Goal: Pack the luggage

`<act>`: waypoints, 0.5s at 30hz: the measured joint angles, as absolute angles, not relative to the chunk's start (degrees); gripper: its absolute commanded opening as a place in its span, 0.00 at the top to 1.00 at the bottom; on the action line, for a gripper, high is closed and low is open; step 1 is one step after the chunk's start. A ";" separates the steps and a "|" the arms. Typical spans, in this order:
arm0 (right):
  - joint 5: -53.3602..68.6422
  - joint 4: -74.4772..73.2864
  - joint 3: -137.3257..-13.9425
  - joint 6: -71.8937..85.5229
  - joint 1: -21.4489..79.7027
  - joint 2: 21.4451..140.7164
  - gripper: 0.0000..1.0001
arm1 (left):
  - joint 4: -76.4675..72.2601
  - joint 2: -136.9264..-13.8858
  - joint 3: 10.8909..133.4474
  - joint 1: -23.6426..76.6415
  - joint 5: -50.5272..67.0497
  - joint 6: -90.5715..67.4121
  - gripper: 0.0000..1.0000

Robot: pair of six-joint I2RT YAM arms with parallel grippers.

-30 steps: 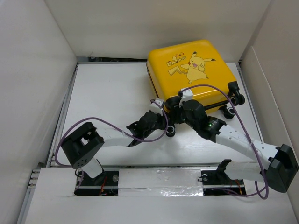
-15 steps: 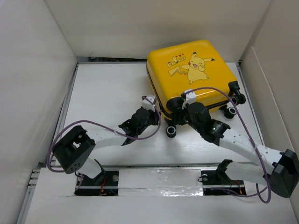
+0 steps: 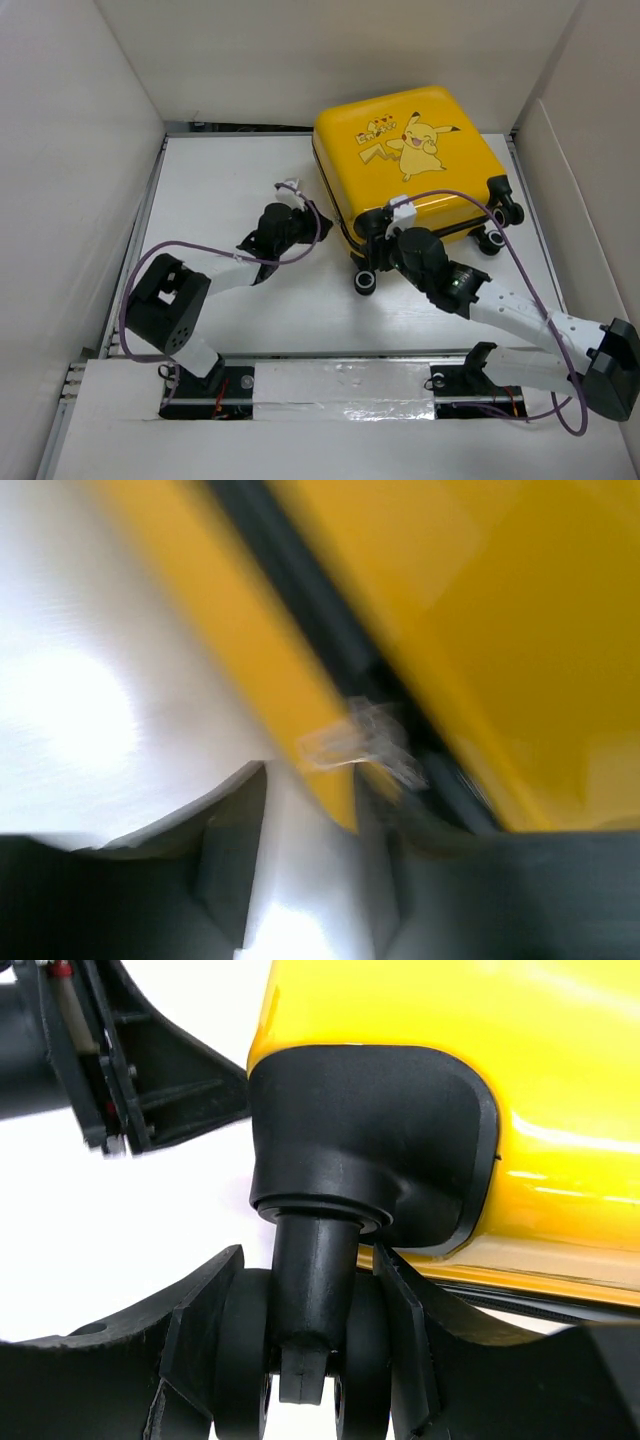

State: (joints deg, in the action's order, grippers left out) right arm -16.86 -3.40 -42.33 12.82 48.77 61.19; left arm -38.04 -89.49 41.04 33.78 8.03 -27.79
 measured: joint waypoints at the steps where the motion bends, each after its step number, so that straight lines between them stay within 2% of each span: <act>1: -17.50 -3.29 -42.33 12.69 49.30 61.19 1.00 | -38.13 -89.49 40.64 32.86 6.83 -28.25 0.49; 3: -18.46 -3.46 -42.33 12.36 50.61 61.12 1.00 | -38.87 -88.51 38.92 28.75 2.24 -29.85 0.30; 7: -20.12 -3.31 -42.50 11.81 53.69 61.71 1.00 | -39.24 -79.15 31.88 22.59 -4.71 -33.95 0.27; 12: -20.80 -1.98 -46.65 12.08 56.99 68.05 1.00 | -39.00 -59.24 26.63 25.34 -7.44 -37.69 0.26; 14: -20.99 -1.91 -50.02 12.49 58.35 72.23 0.81 | -37.43 -51.62 26.59 26.30 -8.40 -38.41 0.01; 15: -21.12 -2.13 -52.07 12.91 58.92 74.52 0.68 | -36.29 -47.86 26.59 26.48 -8.91 -38.72 0.01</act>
